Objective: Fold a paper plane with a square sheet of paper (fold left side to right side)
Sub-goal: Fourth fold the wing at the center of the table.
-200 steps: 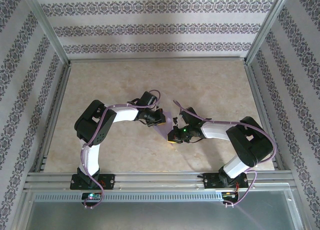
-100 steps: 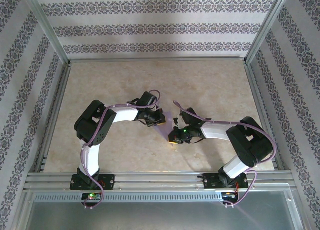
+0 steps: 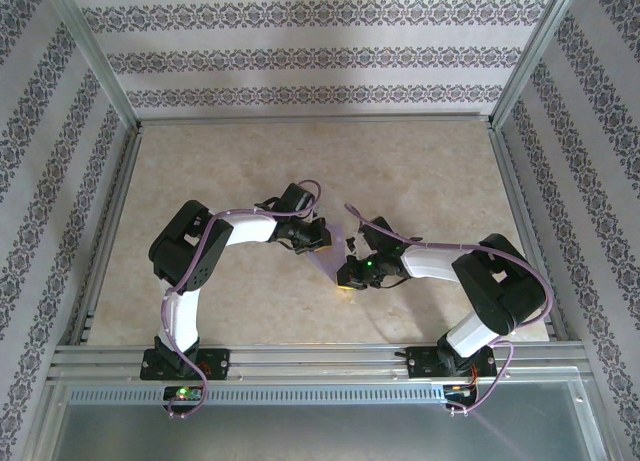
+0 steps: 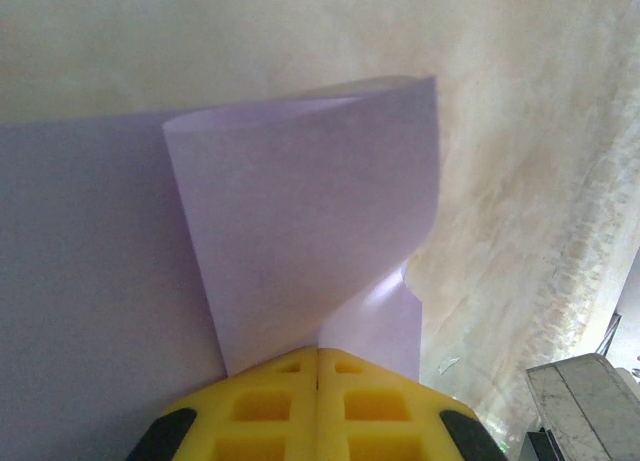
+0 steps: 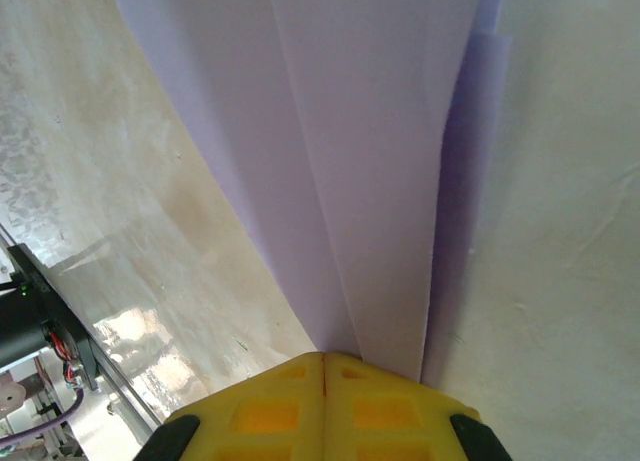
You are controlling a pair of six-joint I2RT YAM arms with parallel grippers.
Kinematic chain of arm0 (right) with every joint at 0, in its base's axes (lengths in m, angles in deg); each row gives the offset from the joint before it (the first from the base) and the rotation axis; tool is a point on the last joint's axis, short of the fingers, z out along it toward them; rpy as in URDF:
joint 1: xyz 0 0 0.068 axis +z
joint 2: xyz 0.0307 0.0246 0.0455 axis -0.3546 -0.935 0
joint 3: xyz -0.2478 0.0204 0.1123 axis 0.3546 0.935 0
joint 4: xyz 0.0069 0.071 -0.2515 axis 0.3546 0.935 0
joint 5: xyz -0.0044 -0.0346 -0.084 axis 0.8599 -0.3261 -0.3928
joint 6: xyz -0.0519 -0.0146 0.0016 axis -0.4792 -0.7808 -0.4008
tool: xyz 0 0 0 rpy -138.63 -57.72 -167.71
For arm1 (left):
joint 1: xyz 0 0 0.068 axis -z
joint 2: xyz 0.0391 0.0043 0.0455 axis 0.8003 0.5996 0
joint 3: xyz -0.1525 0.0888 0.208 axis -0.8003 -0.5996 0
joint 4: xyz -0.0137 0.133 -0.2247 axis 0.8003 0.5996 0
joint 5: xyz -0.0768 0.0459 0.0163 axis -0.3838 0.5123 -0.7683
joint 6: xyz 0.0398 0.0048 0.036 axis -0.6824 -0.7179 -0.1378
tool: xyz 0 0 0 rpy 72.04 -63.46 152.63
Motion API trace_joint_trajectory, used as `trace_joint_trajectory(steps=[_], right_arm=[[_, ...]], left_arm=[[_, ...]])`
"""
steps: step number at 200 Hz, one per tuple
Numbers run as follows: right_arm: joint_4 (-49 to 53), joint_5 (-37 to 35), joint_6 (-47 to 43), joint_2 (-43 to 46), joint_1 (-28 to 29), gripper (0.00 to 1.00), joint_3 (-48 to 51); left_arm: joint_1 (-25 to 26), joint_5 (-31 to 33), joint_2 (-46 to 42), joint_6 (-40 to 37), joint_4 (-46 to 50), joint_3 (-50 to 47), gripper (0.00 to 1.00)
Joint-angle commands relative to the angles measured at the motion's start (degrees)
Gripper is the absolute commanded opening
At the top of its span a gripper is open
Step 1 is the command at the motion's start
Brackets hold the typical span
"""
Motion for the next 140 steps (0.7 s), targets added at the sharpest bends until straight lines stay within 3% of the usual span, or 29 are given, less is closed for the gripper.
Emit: trace_joint_trajectory(steps=[1, 140], right_arm=[[4.01, -2.40, -1.12, 1.08, 0.54, 0.01, 1.03], [4.94, -2.57, -0.68, 1.55, 0.82, 0.01, 3.49]], left_arm=[[0.27, 6.45, 3.80, -1.44, 7.30, -0.79, 0.00], [0.21, 7.30, 4.50, -1.78, 8.00, -0.53, 0.00]])
